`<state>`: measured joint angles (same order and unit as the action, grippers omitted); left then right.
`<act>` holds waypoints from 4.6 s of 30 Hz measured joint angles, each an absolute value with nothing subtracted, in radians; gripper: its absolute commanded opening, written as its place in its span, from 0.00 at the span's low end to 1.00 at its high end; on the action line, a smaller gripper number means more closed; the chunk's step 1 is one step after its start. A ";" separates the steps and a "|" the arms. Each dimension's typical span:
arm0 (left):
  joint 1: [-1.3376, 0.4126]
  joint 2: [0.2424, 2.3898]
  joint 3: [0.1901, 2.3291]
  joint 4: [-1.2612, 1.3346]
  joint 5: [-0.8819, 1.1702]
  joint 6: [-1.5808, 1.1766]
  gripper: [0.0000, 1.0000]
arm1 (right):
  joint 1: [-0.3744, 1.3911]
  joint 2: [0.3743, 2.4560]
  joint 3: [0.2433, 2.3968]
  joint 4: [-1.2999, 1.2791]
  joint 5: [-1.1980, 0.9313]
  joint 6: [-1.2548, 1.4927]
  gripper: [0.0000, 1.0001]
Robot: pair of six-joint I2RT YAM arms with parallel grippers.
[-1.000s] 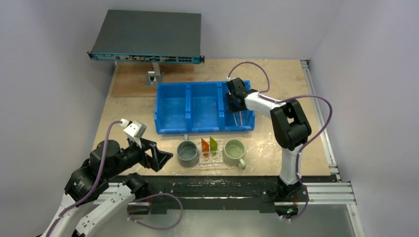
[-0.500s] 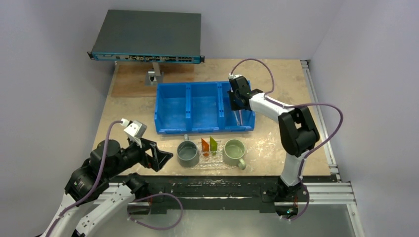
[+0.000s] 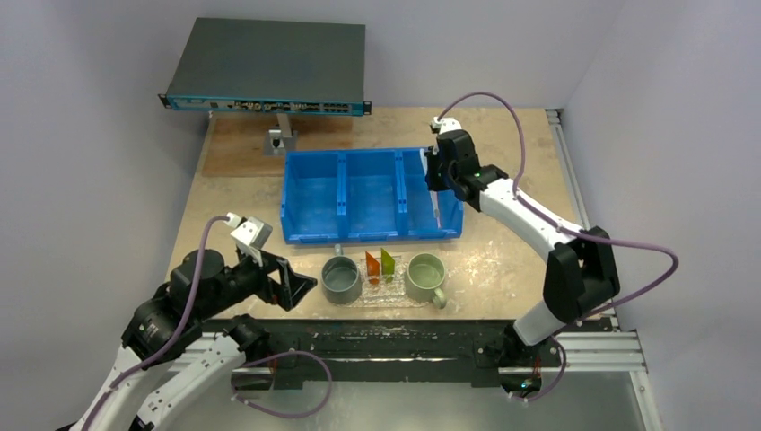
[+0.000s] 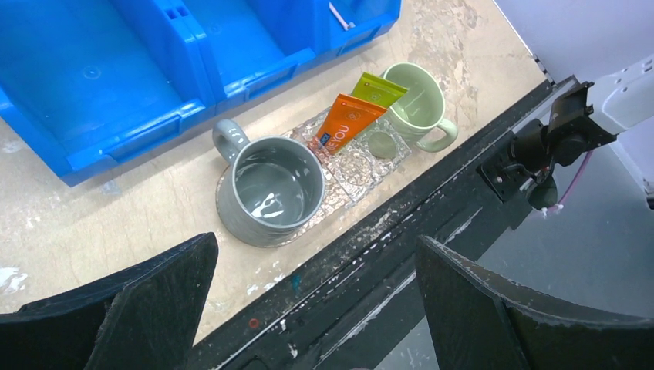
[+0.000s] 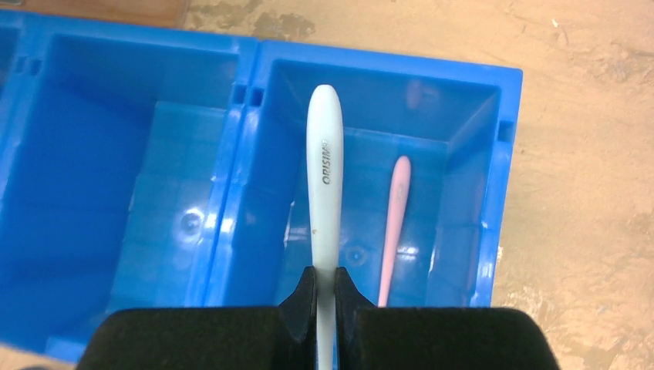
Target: Prepare toiletry sets of a toothbrush and toothpaste on the tray
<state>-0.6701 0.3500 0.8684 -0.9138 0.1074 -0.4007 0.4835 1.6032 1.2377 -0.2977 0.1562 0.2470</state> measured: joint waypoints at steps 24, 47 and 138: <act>-0.670 0.456 0.934 -0.838 0.224 -0.493 1.00 | 0.706 1.159 1.070 -0.224 -0.098 0.307 0.00; -0.661 0.618 1.078 -0.907 0.204 -0.730 1.00 | 1.070 1.075 1.007 -0.241 -0.085 0.026 0.00; -0.119 0.593 0.879 -0.722 0.782 -0.814 0.00 | 1.174 0.826 0.894 -0.078 0.184 -0.105 0.62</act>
